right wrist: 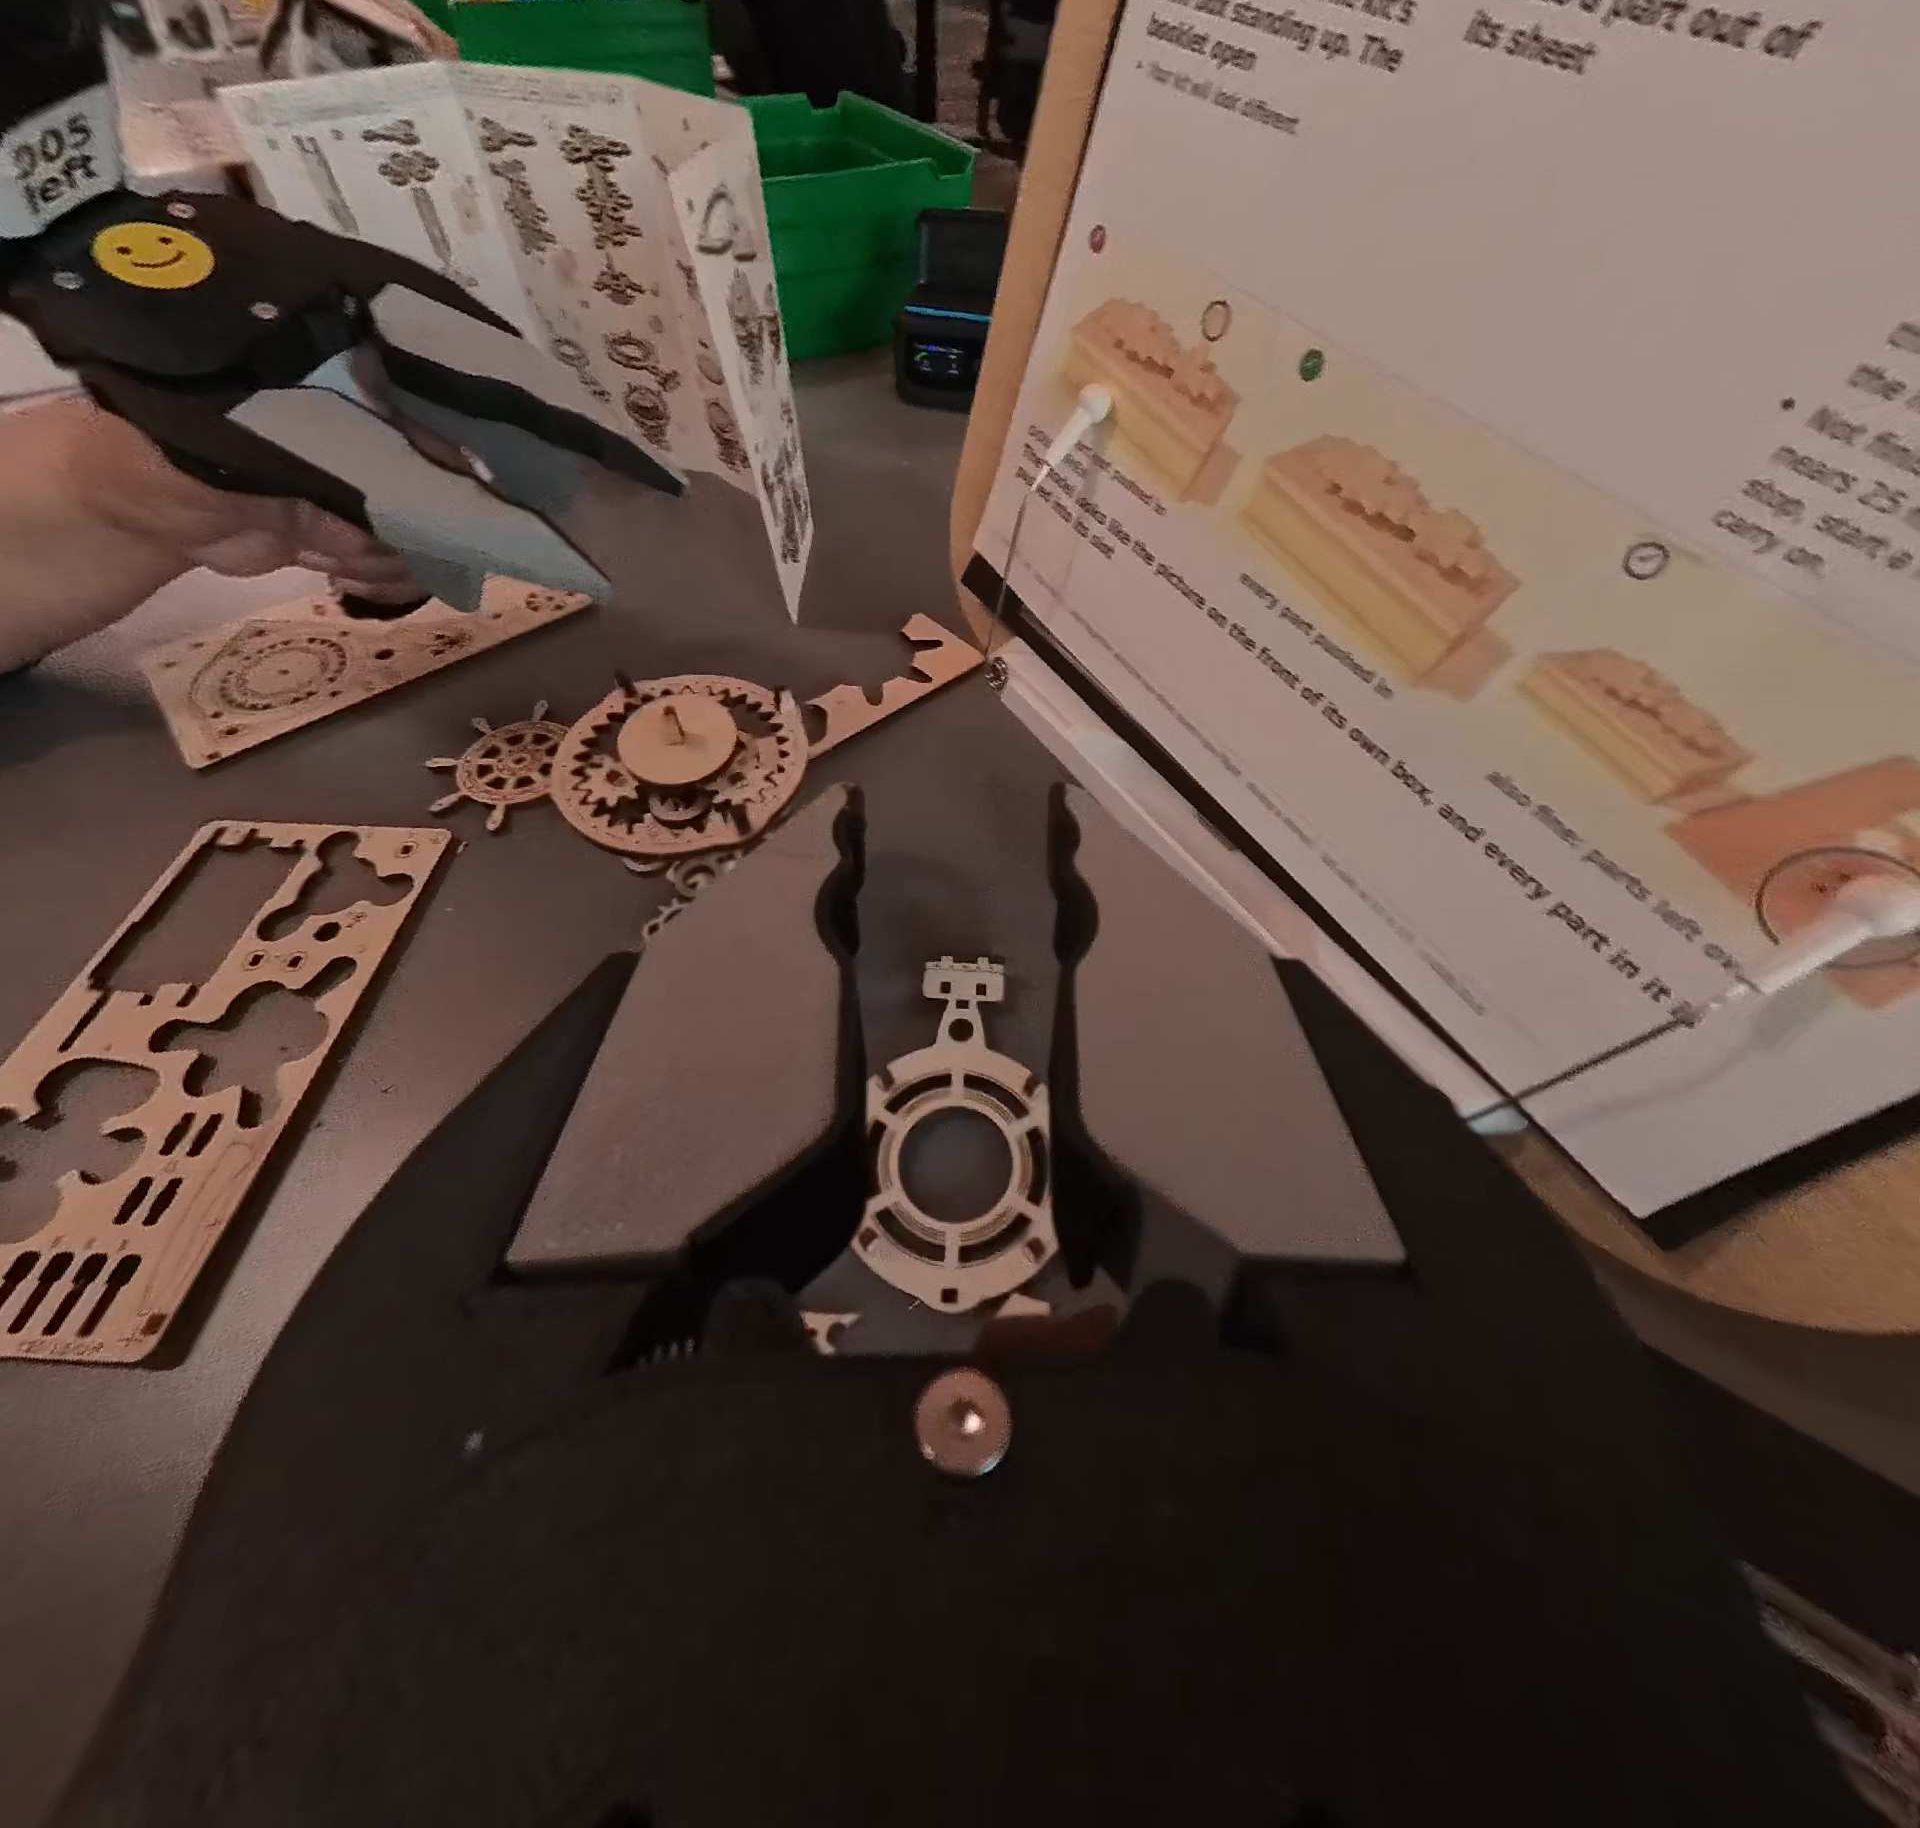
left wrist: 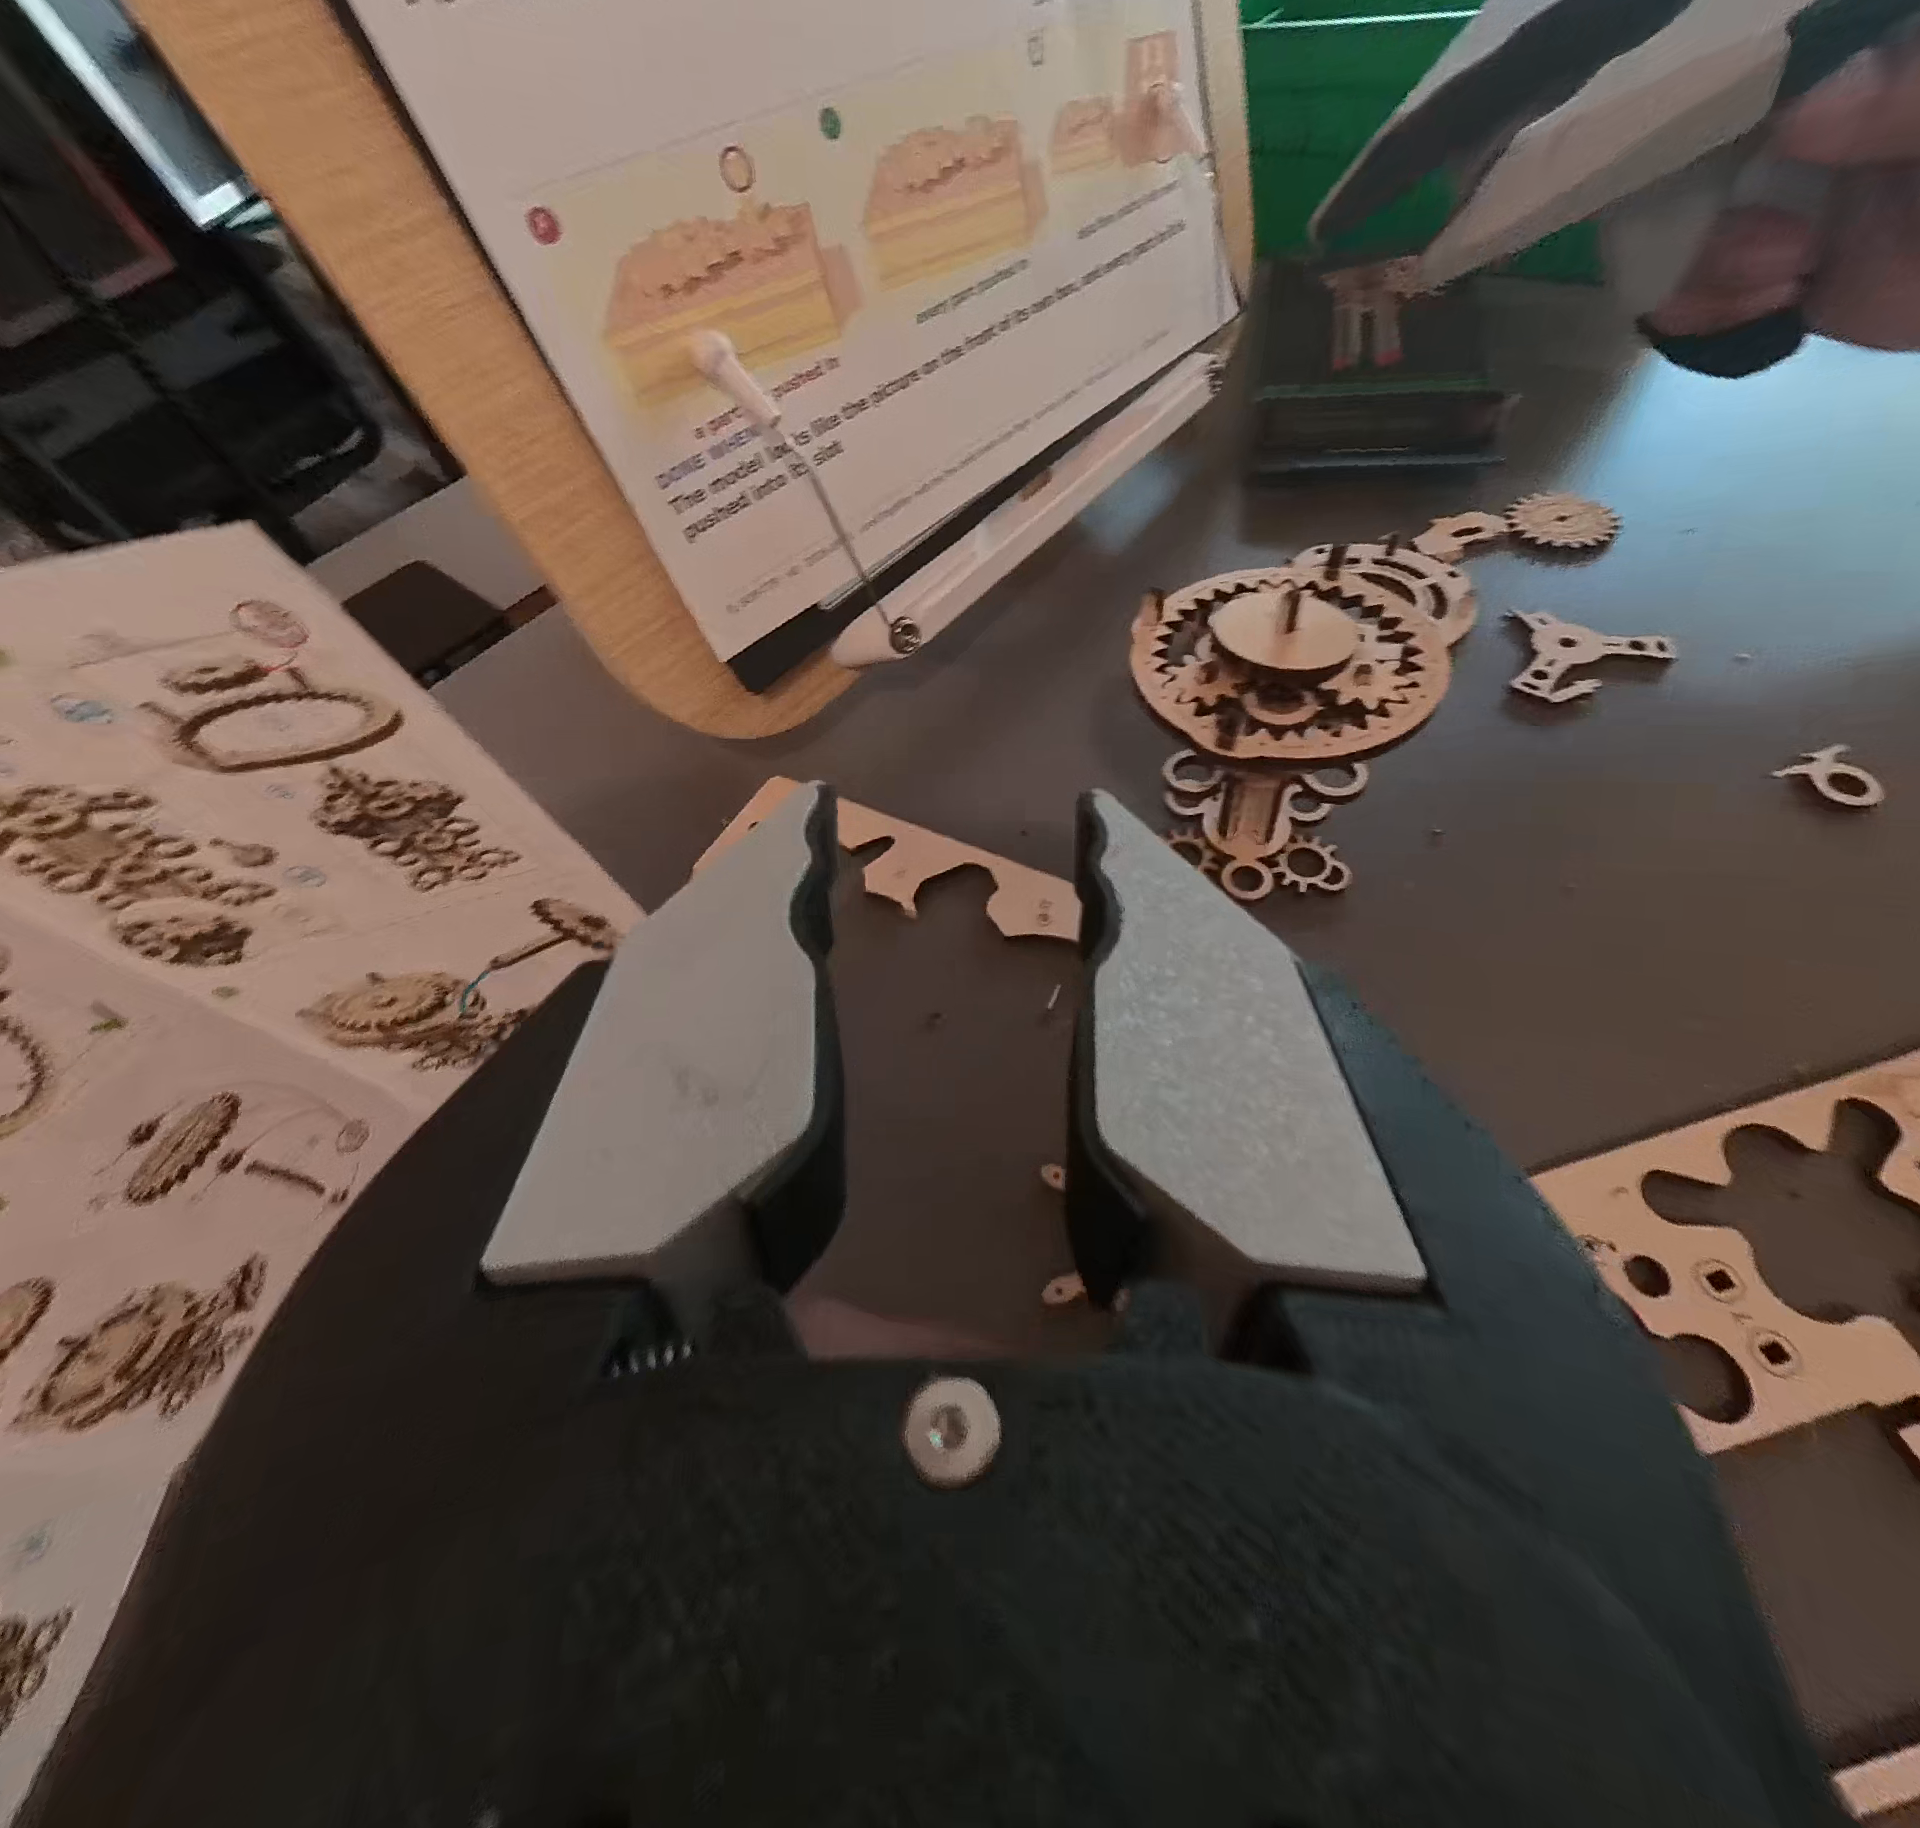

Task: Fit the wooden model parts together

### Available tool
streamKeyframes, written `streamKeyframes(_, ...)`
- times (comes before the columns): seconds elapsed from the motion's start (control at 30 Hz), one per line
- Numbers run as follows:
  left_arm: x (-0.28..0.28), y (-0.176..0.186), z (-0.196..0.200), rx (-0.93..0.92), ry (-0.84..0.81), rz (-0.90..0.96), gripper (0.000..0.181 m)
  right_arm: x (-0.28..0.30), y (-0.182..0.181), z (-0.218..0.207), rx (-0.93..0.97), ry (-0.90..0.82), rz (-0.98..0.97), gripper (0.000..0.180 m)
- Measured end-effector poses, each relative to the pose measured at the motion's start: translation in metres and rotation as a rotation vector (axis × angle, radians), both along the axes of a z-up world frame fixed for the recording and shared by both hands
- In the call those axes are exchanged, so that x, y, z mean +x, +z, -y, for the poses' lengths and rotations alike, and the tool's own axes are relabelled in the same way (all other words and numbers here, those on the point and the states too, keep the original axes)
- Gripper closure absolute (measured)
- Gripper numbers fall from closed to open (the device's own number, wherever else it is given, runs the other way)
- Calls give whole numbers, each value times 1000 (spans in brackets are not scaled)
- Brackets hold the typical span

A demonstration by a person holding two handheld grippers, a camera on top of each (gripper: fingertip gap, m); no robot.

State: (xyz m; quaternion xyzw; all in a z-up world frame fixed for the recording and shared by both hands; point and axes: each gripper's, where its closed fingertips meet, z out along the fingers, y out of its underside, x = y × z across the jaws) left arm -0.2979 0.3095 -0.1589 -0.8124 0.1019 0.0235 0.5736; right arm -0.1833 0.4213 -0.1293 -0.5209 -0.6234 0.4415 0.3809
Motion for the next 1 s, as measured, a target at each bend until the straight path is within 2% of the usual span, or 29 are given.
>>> streamKeyframes(0.13,2,-3,15,-14,48,138,137,6,-14,-10,-101,-50,-12,142)
streamKeyframes(0.3,-2,-6,43,-35,106,226,137,17,-31,-26,-67,-137,-3,135)
streamKeyframes(0.5,-7,-2,57,-59,128,194,137,22,-26,-17,-67,-121,-19,133)
streamKeyframes(0.6,-4,6,51,-26,94,212,135,21,-18,-13,-38,-124,-59,130)
streamKeyframes(0.73,19,56,43,163,-99,445,135,30,18,8,-120,-21,-227,123)
streamKeyframes(0.8,21,60,39,185,-124,380,139,34,20,16,-130,23,-215,129)
streamKeyframes(0.87,19,44,33,153,-90,207,142,37,8,21,-99,51,-148,132)
streamKeyframes(0.9,16,35,31,149,-63,110,147,39,1,23,-74,58,-116,142)
streamKeyframes(1.0,16,12,30,194,-47,-55,181,44,-19,17,32,42,-44,180)
